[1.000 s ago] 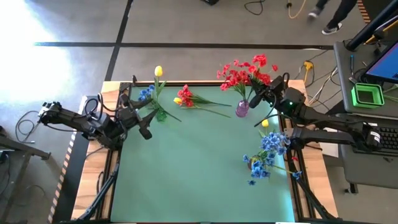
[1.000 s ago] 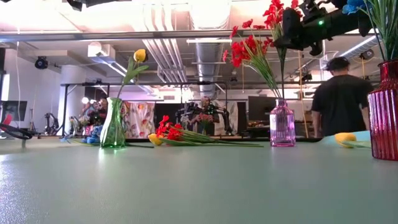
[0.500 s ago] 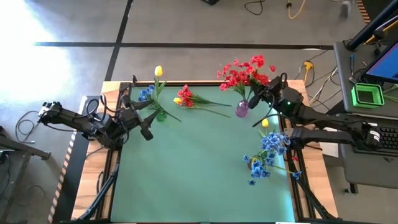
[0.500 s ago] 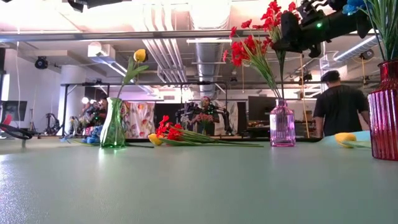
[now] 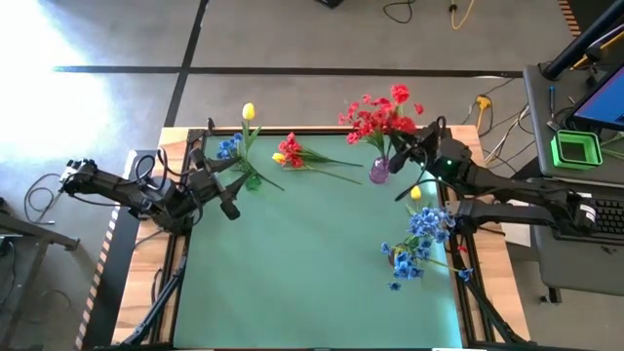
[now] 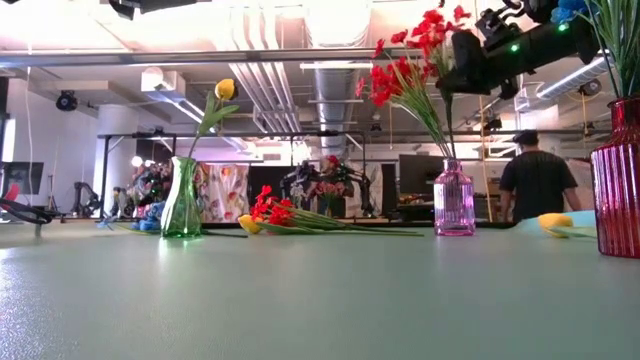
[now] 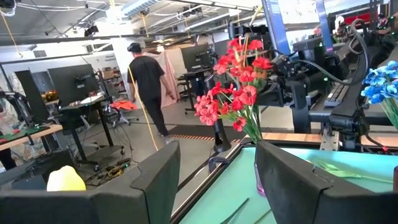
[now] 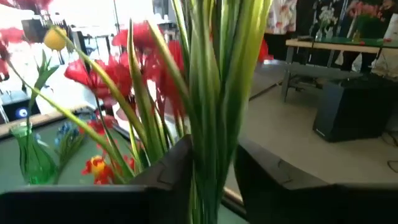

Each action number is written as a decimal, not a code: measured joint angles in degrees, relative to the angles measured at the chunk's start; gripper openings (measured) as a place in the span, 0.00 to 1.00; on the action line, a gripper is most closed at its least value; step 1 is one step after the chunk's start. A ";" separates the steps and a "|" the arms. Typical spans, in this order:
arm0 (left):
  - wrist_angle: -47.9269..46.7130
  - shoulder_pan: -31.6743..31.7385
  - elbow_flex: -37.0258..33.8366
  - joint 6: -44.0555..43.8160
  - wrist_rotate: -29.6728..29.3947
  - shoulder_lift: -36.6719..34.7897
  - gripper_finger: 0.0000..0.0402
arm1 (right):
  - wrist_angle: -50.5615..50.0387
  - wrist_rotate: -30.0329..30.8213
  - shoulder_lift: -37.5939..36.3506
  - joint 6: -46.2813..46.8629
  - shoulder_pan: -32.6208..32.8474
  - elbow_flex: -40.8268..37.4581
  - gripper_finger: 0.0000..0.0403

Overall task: Sort flowers into vase by color
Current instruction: Put the bottom red flower into the purple vase, then put the left yellow tulip into the green vase

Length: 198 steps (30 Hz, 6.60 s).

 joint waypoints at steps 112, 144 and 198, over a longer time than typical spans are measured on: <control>-1.18 -0.02 -0.02 -4.50 0.04 2.34 0.49 | -36.12 -13.55 8.05 5.22 -10.34 23.35 0.07; -1.20 -0.02 -0.02 -4.99 0.02 2.34 0.49 | -10.38 -13.96 -4.53 3.60 -8.94 -1.75 0.07; -47.41 8.73 30.21 -25.75 22.21 31.46 0.49 | -42.93 -13.68 -4.53 14.42 -8.94 8.48 0.62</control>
